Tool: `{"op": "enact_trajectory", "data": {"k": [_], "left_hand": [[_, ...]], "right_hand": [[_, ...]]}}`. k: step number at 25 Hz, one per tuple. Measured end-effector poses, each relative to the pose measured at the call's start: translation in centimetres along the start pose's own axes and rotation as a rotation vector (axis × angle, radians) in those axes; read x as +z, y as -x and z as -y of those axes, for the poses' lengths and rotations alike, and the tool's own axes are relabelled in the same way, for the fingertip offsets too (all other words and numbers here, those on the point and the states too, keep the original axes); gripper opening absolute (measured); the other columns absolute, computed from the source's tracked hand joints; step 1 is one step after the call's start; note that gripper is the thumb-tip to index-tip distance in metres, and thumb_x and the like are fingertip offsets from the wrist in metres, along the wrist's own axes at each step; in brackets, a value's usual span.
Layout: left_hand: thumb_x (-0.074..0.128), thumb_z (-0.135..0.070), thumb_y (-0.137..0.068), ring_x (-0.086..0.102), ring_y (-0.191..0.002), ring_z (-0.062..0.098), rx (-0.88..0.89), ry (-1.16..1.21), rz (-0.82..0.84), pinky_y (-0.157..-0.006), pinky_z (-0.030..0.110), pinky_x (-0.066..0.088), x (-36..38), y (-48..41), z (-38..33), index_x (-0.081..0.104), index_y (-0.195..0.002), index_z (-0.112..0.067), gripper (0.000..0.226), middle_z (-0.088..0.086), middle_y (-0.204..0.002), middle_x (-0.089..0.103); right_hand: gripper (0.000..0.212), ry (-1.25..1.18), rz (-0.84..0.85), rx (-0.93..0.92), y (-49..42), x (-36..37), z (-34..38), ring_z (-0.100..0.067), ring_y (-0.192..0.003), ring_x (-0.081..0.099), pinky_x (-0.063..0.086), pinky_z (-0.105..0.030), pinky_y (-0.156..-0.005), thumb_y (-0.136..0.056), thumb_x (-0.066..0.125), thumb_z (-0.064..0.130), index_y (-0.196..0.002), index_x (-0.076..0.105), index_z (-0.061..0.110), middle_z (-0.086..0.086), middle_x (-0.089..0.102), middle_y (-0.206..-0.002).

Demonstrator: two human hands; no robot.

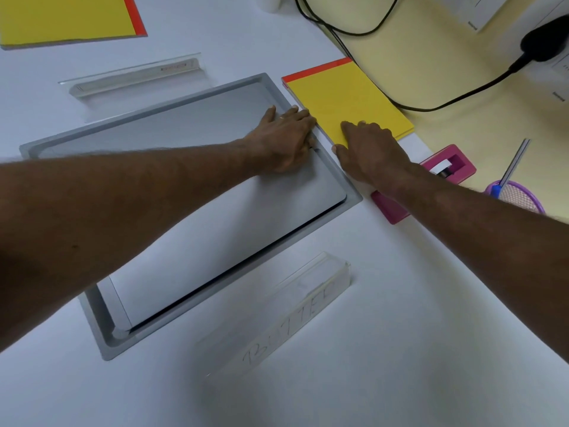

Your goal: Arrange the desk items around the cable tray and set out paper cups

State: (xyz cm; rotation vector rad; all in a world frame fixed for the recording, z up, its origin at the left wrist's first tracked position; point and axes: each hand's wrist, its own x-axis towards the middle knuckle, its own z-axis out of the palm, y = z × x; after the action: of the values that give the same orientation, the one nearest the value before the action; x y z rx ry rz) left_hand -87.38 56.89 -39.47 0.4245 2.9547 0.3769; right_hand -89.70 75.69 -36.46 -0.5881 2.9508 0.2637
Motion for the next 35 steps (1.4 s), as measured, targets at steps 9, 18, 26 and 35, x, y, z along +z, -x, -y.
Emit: {"op": "enact_trajectory", "data": {"k": [9,18,26,35], "left_hand": [[0.031,-0.04,-0.107,0.023,-0.152,0.036,0.068,-0.136,0.081,-0.12,0.049,0.025,-2.4,1.2,-0.8,0.033,-0.154,-0.005,0.058,0.02,-0.161,0.031],[0.033,-0.033,-0.107,0.024,-0.153,0.035,0.029,-0.147,-0.004,-0.124,0.049,0.021,-8.1,13.3,1.3,0.043,-0.146,-0.001,0.051,0.02,-0.154,0.042],[0.029,-0.036,-0.108,0.007,-0.157,0.029,-0.087,-0.197,-0.122,-0.127,0.043,0.009,-16.5,34.0,-0.4,0.021,-0.159,-0.006,0.06,0.015,-0.168,0.016],[0.028,-0.035,-0.108,0.007,-0.158,0.027,-0.344,-0.225,-0.286,-0.128,0.045,0.011,-27.9,60.7,-6.8,0.021,-0.159,-0.008,0.058,0.01,-0.169,0.016]], "right_hand": [[0.034,0.077,-0.042,-0.031,1.4,-0.4,1.5,-0.041,-0.116,0.053,0.04,-0.045,-0.096,-0.108,0.038,0.02,-0.128,0.049,-0.005,-0.025,0.055,-0.125],[0.063,-0.252,-0.04,0.067,8.8,-3.3,8.6,-0.036,-0.156,0.009,0.015,-0.054,-0.125,-0.108,0.031,0.042,-0.157,0.023,0.003,-0.016,0.013,-0.168],[0.059,-0.395,-0.195,-0.107,22.4,-13.6,19.4,-0.029,-0.158,0.008,0.01,-0.046,-0.128,-0.108,0.03,0.034,-0.16,0.018,0.008,-0.013,0.012,-0.169],[0.058,-0.481,-0.307,-0.326,41.7,-25.0,31.7,-0.021,-0.159,0.004,0.007,-0.042,-0.129,-0.109,0.028,0.029,-0.161,0.013,0.01,-0.006,0.009,-0.17]]}}
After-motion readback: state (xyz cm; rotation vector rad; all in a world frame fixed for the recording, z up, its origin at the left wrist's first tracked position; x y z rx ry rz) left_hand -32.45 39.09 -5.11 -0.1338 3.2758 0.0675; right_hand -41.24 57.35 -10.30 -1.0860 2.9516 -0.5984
